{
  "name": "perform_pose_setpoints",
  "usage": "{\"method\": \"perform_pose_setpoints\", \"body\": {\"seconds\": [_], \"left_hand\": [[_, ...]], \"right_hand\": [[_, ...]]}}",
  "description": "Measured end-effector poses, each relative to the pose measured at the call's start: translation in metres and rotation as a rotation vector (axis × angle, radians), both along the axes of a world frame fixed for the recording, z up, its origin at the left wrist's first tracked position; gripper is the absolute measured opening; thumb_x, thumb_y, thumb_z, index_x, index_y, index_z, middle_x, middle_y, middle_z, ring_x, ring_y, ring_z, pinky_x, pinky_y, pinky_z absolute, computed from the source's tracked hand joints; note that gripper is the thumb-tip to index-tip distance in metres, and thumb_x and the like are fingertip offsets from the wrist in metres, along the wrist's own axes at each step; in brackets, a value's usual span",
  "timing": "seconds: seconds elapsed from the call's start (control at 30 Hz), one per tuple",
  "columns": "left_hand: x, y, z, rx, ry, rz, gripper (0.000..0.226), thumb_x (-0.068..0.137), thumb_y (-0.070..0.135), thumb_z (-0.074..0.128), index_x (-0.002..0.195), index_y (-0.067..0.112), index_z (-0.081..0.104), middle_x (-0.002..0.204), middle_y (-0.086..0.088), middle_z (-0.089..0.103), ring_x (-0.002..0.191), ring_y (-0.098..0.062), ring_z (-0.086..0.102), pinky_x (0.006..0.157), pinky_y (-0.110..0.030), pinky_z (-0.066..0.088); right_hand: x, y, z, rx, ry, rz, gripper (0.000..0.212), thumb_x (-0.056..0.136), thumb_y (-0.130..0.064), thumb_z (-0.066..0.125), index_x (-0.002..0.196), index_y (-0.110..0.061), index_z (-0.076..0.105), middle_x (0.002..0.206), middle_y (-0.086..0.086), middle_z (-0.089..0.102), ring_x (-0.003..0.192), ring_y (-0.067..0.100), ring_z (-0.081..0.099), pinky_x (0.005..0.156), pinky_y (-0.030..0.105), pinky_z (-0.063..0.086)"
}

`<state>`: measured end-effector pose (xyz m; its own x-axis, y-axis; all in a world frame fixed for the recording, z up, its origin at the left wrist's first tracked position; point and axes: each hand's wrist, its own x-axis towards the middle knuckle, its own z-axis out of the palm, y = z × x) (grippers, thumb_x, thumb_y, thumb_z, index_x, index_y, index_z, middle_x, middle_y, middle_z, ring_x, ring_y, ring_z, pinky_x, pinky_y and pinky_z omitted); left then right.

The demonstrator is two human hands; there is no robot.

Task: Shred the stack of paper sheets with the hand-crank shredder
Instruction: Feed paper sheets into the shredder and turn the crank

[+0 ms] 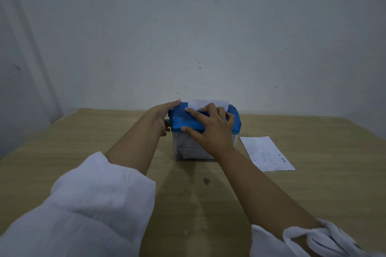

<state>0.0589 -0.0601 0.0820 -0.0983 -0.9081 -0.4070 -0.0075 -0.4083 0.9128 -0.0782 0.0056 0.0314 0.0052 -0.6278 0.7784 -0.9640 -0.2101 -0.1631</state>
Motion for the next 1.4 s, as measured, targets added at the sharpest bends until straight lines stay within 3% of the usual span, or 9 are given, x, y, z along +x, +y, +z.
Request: {"method": "perform_pose_setpoints", "body": {"seconds": [0.13, 0.23, 0.43, 0.63, 0.77, 0.9, 1.0, 1.2, 1.4], "left_hand": [[-0.004, 0.001, 0.002, -0.089, 0.171, 0.053, 0.022, 0.087, 0.019, 0.065, 0.094, 0.000, 0.057, 0.086, -0.010, 0.055, 0.075, -0.022, 0.054, 0.063, -0.033, 0.049], [-0.008, -0.001, 0.005, -0.159, 0.263, 0.091, 0.024, 0.089, 0.005, 0.060, 0.112, 0.007, 0.056, 0.089, -0.006, 0.056, 0.072, -0.018, 0.053, 0.057, -0.032, 0.049], [-0.013, 0.006, 0.001, -0.294, 0.408, 0.173, 0.048, 0.088, -0.006, 0.055, 0.132, 0.012, 0.049, 0.133, 0.004, 0.053, 0.104, -0.015, 0.052, 0.062, -0.028, 0.050], [-0.015, 0.016, -0.001, -0.441, 0.414, 0.325, 0.047, 0.082, -0.014, 0.057, 0.124, 0.008, 0.057, 0.112, 0.004, 0.065, 0.090, -0.006, 0.057, 0.077, -0.025, 0.052], [-0.013, 0.033, 0.009, -0.450, 0.460, 0.371, 0.008, 0.083, 0.023, 0.071, 0.085, 0.018, 0.065, 0.089, 0.008, 0.067, 0.083, -0.002, 0.060, 0.056, -0.011, 0.044], [-0.006, 0.041, 0.007, -0.468, 0.525, 0.454, 0.025, 0.086, 0.036, 0.066, 0.070, 0.017, 0.062, 0.080, 0.003, 0.070, 0.083, -0.006, 0.066, 0.064, -0.014, 0.037], [-0.007, 0.050, -0.006, -0.540, 0.496, 0.497, 0.020, 0.088, 0.032, 0.065, 0.073, 0.019, 0.068, 0.088, 0.002, 0.072, 0.091, -0.004, 0.065, 0.072, -0.013, 0.040], [-0.007, 0.069, -0.031, -0.584, 0.441, 0.645, 0.018, 0.086, 0.026, 0.067, 0.085, 0.009, 0.072, 0.076, 0.009, 0.068, 0.072, 0.004, 0.061, 0.064, -0.003, 0.045], [-0.001, 0.078, -0.052, -0.548, 0.312, 0.666, 0.018, 0.086, 0.020, 0.067, 0.099, 0.008, 0.072, 0.088, 0.001, 0.068, 0.090, -0.009, 0.063, 0.081, -0.018, 0.047]], "right_hand": [[0.001, 0.003, 0.003, 0.039, -0.003, 0.008, 0.059, 0.077, -0.070, 0.036, 0.122, -0.040, 0.059, 0.104, -0.002, 0.053, 0.096, 0.019, 0.048, 0.088, 0.034, 0.018], [0.001, 0.006, 0.007, 0.104, -0.026, 0.025, 0.064, 0.074, -0.073, 0.031, 0.125, -0.043, 0.055, 0.110, -0.004, 0.050, 0.102, 0.017, 0.045, 0.092, 0.033, 0.015], [-0.001, 0.009, 0.010, 0.146, -0.067, 0.051, 0.069, 0.069, -0.077, 0.029, 0.126, -0.047, 0.053, 0.112, -0.007, 0.047, 0.106, 0.013, 0.040, 0.095, 0.030, 0.011], [-0.002, 0.015, 0.016, 0.222, -0.087, 0.076, 0.052, 0.079, -0.062, 0.057, 0.129, -0.047, 0.049, 0.118, -0.006, 0.044, 0.111, 0.012, 0.035, 0.098, 0.028, 0.008], [-0.002, 0.015, 0.018, 0.242, -0.088, 0.064, 0.053, 0.079, -0.063, 0.055, 0.129, -0.048, 0.048, 0.117, -0.008, 0.042, 0.111, 0.011, 0.034, 0.098, 0.028, 0.008], [-0.002, 0.015, 0.019, 0.251, -0.096, 0.055, 0.053, 0.078, -0.064, 0.056, 0.129, -0.048, 0.049, 0.116, -0.009, 0.042, 0.111, 0.011, 0.033, 0.096, 0.028, 0.010], [0.000, 0.017, 0.020, 0.272, -0.098, 0.050, 0.053, 0.079, -0.063, 0.055, 0.129, -0.048, 0.048, 0.116, -0.008, 0.042, 0.112, 0.012, 0.033, 0.097, 0.029, 0.012], [0.001, 0.019, 0.021, 0.272, -0.121, 0.056, 0.053, 0.078, -0.062, 0.057, 0.128, -0.048, 0.049, 0.116, -0.007, 0.042, 0.112, 0.012, 0.033, 0.096, 0.029, 0.012], [0.001, 0.020, 0.021, 0.288, -0.113, 0.050, 0.053, 0.079, -0.062, 0.057, 0.129, -0.047, 0.049, 0.117, -0.006, 0.042, 0.114, 0.013, 0.033, 0.099, 0.032, 0.014]]}}
